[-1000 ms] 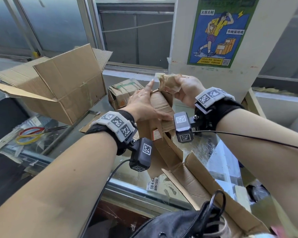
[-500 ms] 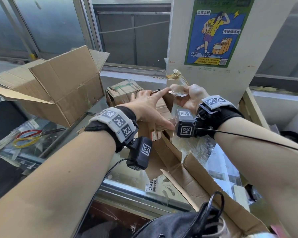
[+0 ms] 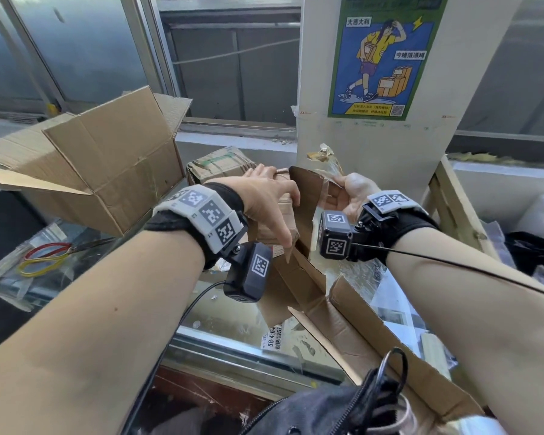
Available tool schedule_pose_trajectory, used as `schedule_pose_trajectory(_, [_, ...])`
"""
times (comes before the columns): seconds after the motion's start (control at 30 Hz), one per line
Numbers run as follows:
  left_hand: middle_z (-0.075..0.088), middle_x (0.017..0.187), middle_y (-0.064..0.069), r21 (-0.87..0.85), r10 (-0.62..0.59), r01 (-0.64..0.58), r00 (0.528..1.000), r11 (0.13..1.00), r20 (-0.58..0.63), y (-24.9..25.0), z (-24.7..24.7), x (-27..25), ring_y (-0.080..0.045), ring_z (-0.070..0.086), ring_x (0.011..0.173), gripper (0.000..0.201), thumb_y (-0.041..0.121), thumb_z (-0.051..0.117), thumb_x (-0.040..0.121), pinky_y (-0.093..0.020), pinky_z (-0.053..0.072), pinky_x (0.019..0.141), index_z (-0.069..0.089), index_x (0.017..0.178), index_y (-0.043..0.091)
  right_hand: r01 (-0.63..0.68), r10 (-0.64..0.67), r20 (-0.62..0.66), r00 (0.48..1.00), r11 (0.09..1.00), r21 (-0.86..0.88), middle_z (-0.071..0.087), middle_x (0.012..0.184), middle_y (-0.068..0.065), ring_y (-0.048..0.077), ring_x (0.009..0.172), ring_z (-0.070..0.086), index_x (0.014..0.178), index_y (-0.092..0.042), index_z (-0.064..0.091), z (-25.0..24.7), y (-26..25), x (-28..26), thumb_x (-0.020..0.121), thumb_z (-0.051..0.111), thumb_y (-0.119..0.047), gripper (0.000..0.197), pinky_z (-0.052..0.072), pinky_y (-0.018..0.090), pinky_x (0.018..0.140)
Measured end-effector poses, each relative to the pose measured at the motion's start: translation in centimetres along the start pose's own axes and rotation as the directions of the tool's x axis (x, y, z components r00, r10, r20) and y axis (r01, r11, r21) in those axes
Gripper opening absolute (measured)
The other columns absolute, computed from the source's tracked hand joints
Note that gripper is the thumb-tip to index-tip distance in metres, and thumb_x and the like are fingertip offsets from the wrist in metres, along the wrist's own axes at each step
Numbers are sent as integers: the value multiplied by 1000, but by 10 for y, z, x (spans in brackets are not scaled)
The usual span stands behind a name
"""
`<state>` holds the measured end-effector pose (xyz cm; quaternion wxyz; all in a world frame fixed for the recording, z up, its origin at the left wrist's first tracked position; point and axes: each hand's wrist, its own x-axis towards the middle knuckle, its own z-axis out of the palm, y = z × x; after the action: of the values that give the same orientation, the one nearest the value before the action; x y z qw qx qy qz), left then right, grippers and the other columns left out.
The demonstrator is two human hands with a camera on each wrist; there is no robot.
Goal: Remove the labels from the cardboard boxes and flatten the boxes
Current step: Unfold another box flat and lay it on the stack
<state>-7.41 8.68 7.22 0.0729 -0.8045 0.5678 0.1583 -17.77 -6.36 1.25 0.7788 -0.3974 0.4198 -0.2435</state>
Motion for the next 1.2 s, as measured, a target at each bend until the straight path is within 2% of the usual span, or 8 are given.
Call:
schedule_pose_trajectory(0.2, [45,129,-8,-101,-29,-7,938,995,-346,1,22,11,-25,39,124,32,57,69,77,-36,33,102,58,83,27,-50,55,50,997,994,-94,67,61,2,18,61,62,75,-13,60,-9,9,-3,103,34,-22,39,51,24,51])
schedule_pose_trajectory(0.27, [45,125,-9,-69,-11,-23,888,997,-460,-1,32,16,-27,42,119,21,31,72,77,-34,33,100,59,92,25,-38,42,44,998,996,-87,66,57,2,18,62,63,78,-12,60,-8,10,-2,103,34,-21,37,52,24,50])
schedule_pose_trajectory(0.37, [35,138,-12,-84,-1,-43,887,996,-463,1,38,21,-35,36,128,76,9,67,74,-42,27,110,34,138,34,-38,40,33,999,997,-73,69,59,5,18,57,67,80,-10,61,-9,13,0,103,35,-21,36,55,26,47])
schedule_pose_trajectory(0.47, [4,160,-3,-49,13,-33,929,998,-369,11,33,23,-38,17,143,110,1,63,75,-61,8,116,-4,149,47,-27,29,30,999,997,-70,69,58,7,17,51,67,81,-8,61,-9,18,1,103,35,-21,36,56,27,47])
schedule_pose_trajectory(0.77, [21,152,6,2,40,-43,922,999,-385,16,37,32,-35,16,142,90,-4,52,78,-65,-2,113,20,145,47,12,-13,69,998,1000,20,69,60,8,19,54,69,88,-8,61,-17,23,5,104,35,-24,34,58,29,51])
schedule_pose_trajectory(0.97, [28,150,6,-61,15,-49,884,997,-467,3,44,40,-32,25,140,76,36,70,82,-63,3,114,26,143,46,-10,-35,345,938,992,128,70,101,14,25,94,68,107,-5,60,-32,35,1,70,69,-52,61,55,38,89])
schedule_pose_trajectory(1.03, [35,146,4,-104,-15,-47,852,993,-524,5,45,42,-31,30,138,68,49,68,82,-62,6,114,33,140,42,-36,-30,430,902,989,144,64,117,16,27,109,61,121,-4,56,-38,39,-4,65,77,-45,72,46,40,101])
schedule_pose_trajectory(1.2, [45,138,1,-174,-126,14,745,985,-655,2,54,48,-31,41,129,57,58,58,86,-58,13,114,45,134,31,51,-77,354,932,995,82,69,101,15,23,92,68,112,0,60,-39,33,-11,85,62,-3,27,52,34,91])
